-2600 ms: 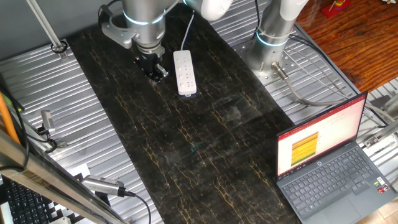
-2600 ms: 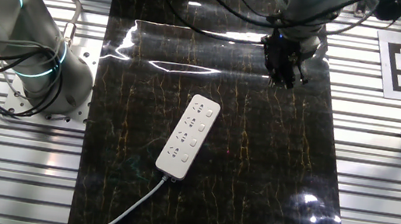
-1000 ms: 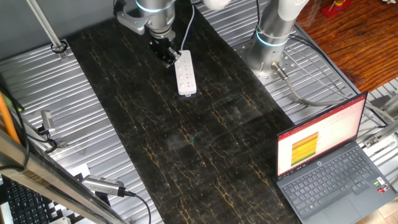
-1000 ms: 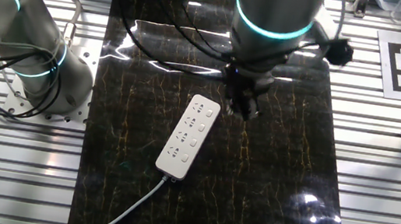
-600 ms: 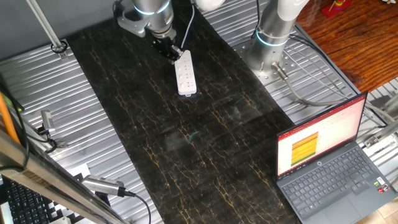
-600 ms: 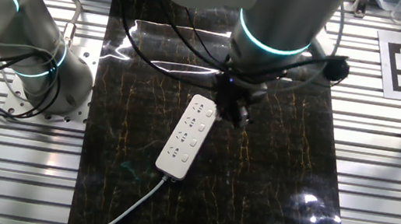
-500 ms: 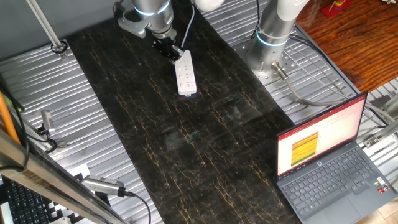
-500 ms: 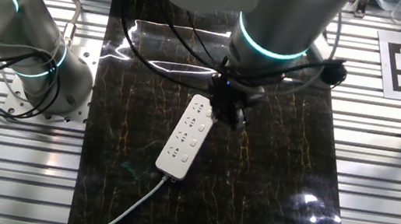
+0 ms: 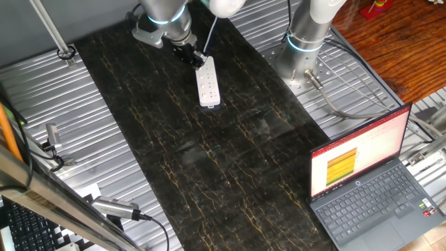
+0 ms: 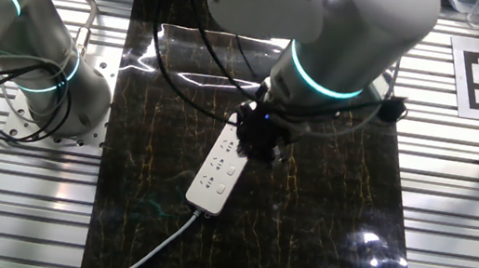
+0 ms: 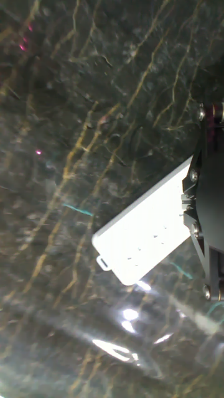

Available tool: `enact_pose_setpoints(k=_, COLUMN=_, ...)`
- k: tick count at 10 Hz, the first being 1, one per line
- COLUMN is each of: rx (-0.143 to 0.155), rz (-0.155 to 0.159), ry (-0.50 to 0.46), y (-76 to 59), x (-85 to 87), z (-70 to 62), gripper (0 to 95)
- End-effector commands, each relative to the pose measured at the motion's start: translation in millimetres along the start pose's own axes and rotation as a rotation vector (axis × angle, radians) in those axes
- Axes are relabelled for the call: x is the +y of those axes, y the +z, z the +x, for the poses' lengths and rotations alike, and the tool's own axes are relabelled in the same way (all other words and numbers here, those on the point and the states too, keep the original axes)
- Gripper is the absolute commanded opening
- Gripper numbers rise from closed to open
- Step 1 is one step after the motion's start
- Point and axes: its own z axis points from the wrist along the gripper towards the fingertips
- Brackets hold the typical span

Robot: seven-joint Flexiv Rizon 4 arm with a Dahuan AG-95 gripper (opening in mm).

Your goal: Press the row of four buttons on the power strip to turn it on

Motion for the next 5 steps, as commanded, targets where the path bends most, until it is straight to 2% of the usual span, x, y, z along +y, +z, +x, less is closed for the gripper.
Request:
enact_pose_setpoints(k=1, rx=0.023, rz=-0.016, ry=-0.011, y=5.8, x=-5.5, z=8.1, gripper=0.0)
enact_pose_setpoints(k=3, rx=0.027, rz=-0.02, ry=-0.023, y=10.5, x=-10.0, z=14.7, gripper=0.0)
enact_pose_setpoints(k=5, rx=0.032, rz=-0.022, ry=-0.022, y=16.4, x=-11.9, z=15.8, gripper=0.0)
